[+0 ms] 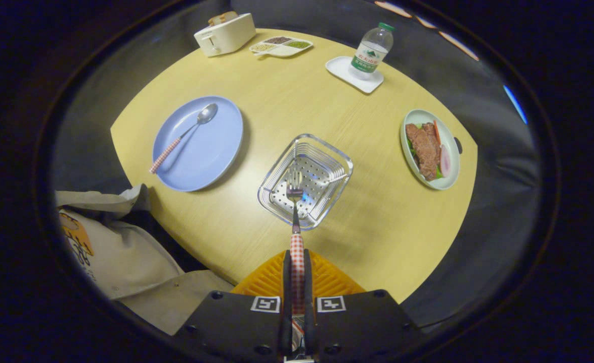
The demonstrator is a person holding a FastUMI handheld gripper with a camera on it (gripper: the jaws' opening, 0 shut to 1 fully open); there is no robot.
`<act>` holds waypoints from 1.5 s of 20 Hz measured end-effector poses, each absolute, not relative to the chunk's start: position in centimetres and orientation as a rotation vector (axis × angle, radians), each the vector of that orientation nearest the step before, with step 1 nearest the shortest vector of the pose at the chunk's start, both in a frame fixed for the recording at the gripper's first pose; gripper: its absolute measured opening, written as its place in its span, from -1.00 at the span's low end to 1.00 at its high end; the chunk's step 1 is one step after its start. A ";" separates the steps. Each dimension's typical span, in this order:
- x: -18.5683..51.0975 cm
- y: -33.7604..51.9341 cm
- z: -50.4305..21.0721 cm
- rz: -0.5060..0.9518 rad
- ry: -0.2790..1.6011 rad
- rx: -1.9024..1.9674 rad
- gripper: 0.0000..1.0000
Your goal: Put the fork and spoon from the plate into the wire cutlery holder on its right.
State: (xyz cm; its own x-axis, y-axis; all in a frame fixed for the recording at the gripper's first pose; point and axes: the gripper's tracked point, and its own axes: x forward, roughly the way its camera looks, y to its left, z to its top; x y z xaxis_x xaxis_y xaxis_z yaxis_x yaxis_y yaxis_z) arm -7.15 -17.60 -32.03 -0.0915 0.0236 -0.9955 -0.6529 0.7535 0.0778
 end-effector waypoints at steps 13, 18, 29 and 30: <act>-5.5 -16.2 -31.3 0.534 1.544 -0.431 -0.63; -4.8 -16.0 -31.1 0.507 1.510 -0.434 -0.61; -1.6 -11.1 -27.6 0.442 1.191 -0.254 0.97; -1.5 -10.8 -26.8 0.426 1.147 -0.237 0.97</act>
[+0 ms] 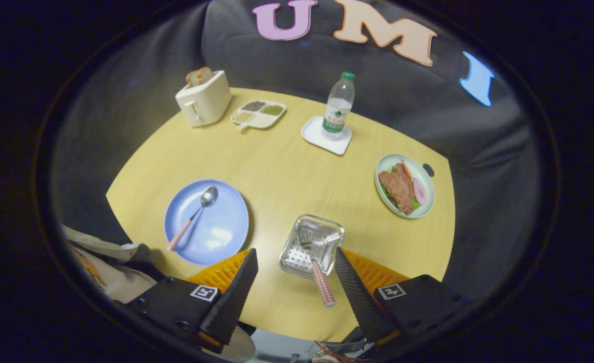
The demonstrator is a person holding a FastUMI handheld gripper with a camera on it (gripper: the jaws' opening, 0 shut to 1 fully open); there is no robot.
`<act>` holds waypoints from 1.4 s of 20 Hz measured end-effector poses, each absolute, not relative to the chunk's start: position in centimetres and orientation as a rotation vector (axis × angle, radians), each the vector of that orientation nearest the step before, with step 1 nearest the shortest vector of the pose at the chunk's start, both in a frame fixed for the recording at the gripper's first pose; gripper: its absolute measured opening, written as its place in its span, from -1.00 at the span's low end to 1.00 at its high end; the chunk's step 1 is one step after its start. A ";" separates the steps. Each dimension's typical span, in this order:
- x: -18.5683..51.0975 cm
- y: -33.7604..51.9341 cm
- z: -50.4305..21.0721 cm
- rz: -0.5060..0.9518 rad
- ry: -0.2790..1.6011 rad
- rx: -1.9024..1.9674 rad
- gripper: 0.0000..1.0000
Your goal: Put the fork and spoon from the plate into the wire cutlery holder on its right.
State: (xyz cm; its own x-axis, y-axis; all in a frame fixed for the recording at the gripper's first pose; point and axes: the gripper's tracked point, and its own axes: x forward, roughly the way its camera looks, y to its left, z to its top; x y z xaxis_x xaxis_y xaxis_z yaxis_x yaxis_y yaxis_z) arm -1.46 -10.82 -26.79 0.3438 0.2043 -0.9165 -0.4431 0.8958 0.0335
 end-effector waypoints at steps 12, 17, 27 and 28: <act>-4.0 -4.0 -24.1 0.265 0.860 -0.069 0.98; -5.8 -1.3 -26.0 0.215 0.848 -0.018 0.99; -8.5 3.5 -31.4 0.192 0.866 -0.001 0.99; -9.1 3.9 -32.2 0.194 0.881 -0.009 0.99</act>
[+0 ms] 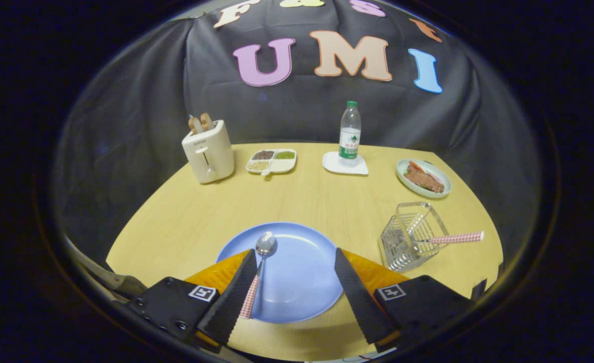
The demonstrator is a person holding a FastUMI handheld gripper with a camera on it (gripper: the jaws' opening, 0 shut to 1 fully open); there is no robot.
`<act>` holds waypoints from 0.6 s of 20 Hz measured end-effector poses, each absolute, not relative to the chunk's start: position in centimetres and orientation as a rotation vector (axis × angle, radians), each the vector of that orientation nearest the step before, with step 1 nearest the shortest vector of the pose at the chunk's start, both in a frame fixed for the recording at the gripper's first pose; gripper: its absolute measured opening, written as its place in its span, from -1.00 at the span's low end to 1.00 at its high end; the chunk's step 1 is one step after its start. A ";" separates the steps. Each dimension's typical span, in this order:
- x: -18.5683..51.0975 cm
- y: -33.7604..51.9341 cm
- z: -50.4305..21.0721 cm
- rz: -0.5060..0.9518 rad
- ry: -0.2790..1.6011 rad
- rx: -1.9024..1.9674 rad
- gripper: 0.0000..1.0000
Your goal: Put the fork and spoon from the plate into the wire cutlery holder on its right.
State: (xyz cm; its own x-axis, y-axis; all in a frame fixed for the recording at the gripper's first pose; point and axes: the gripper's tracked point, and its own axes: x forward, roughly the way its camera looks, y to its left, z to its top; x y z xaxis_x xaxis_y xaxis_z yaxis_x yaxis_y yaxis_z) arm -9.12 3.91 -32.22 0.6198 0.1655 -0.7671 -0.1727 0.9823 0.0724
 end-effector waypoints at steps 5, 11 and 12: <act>-11.3 5.5 -34.8 0.194 0.942 0.009 0.98; -12.9 7.6 -36.8 0.223 1.006 -0.005 0.94; -13.2 8.0 -37.2 0.232 1.018 -0.019 0.94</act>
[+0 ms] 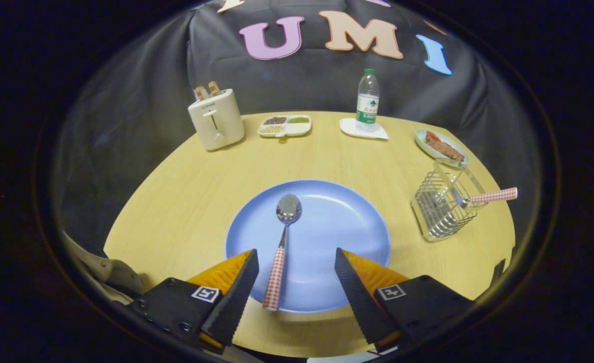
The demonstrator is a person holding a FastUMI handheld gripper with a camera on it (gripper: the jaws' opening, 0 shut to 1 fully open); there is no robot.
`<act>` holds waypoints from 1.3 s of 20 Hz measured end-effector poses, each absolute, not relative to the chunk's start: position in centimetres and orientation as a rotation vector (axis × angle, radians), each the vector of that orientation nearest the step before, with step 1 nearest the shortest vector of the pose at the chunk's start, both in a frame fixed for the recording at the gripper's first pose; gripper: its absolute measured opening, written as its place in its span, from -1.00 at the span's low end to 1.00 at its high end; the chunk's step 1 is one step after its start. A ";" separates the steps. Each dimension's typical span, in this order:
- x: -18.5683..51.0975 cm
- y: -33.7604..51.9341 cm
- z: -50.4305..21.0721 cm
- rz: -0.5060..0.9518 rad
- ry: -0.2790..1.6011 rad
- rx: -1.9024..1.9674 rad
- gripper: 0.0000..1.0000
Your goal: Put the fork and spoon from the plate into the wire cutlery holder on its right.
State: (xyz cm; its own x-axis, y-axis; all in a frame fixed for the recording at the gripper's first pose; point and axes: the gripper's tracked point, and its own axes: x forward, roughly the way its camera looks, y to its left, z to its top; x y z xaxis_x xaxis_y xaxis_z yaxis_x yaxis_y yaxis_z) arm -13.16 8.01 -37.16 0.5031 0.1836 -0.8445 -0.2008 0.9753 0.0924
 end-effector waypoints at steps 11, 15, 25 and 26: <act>-14.9 8.6 -39.6 0.254 1.119 -0.117 -0.47; -14.9 8.1 -39.8 0.248 1.126 -0.133 -0.70; -12.8 5.2 -35.7 0.330 1.140 -0.181 -0.80; -12.4 4.5 -35.2 0.338 1.139 -0.193 -0.80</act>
